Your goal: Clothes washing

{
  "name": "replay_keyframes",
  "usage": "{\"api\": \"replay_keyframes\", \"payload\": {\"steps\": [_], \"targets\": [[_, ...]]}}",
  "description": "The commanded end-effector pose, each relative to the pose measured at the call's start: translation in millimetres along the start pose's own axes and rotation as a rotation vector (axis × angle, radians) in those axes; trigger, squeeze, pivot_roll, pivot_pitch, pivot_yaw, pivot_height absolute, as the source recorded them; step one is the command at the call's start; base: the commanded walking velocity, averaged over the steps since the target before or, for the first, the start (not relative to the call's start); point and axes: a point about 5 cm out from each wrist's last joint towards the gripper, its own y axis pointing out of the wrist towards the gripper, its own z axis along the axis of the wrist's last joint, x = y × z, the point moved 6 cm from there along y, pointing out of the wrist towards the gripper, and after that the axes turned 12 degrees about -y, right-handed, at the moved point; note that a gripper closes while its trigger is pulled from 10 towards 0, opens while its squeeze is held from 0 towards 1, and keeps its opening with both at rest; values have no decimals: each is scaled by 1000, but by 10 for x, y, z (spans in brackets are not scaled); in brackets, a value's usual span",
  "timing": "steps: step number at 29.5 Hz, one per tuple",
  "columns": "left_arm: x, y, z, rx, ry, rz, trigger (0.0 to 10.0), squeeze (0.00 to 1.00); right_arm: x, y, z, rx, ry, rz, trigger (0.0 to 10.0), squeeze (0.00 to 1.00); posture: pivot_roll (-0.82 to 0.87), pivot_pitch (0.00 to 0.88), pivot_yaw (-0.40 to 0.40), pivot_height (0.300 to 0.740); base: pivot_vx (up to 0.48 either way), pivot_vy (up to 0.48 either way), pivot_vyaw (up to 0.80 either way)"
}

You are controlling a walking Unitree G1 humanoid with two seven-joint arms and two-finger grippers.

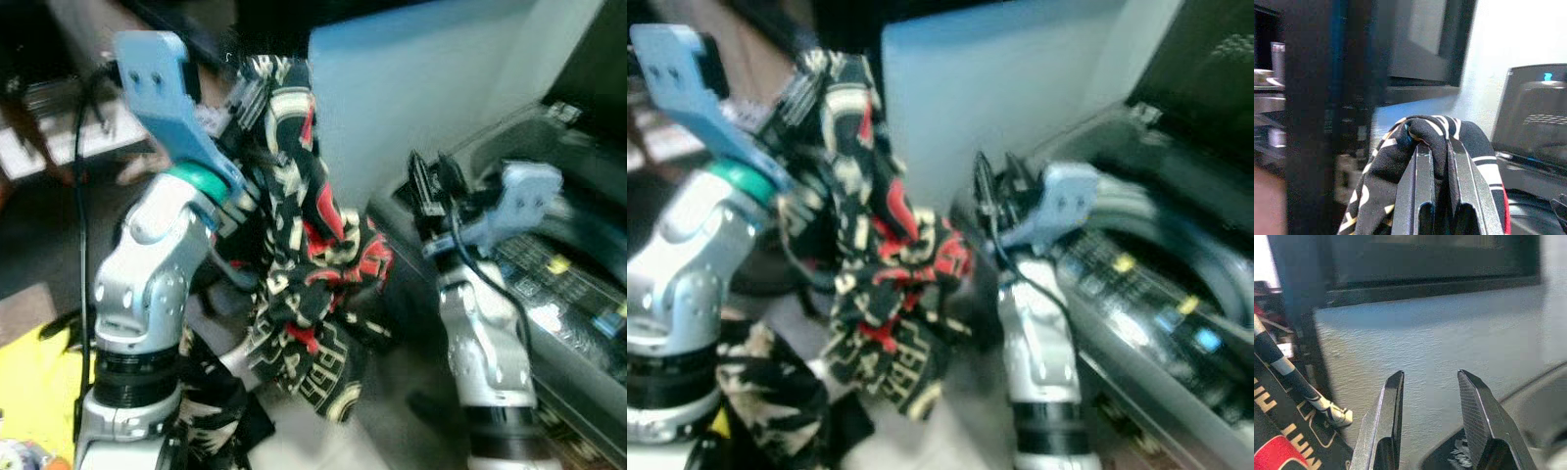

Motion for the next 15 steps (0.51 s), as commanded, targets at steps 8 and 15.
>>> {"api": "replay_keyframes", "payload": {"steps": [8,15], "targets": [[30,0,77,18,15,-8,10000,0,5,-14,-6,-8,20,-7,10000,0,8,77,39,740,0,0,-781],[24,-1,69,13,20,-5,10000,0,3,-12,17,-4,20,-7,10000,0,9,78,40,740,0,0,-781]]}}
